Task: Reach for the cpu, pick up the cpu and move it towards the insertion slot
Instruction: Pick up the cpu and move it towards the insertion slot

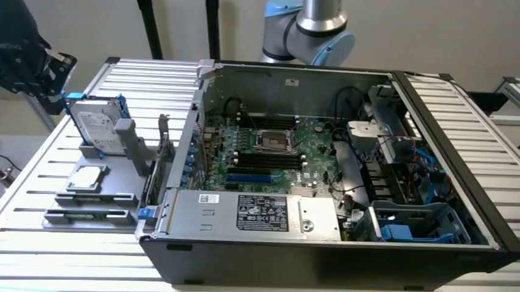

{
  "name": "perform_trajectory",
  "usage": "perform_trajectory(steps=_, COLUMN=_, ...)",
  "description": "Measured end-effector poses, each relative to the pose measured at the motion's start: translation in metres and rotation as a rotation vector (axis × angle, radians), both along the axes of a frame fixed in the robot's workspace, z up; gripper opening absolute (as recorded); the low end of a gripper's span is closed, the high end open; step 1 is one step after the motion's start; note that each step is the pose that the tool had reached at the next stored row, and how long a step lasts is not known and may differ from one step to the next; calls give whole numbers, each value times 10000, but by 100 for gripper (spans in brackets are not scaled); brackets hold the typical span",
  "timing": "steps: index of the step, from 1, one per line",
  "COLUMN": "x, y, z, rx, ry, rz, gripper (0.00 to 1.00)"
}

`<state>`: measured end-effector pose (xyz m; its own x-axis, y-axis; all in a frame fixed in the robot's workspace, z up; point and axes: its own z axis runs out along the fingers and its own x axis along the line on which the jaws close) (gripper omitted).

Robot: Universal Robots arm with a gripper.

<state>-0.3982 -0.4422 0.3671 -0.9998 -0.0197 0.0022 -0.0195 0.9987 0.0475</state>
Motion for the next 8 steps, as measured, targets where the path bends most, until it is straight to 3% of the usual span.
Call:
perform_trajectory(steps=4, x=-23, y=-70, z=-37, rx=0, ry=17, rz=15, gripper=11)
perform_trajectory(steps=8, x=-154, y=-83, z=-103, rx=-1, ry=19, rz=27, gripper=11)
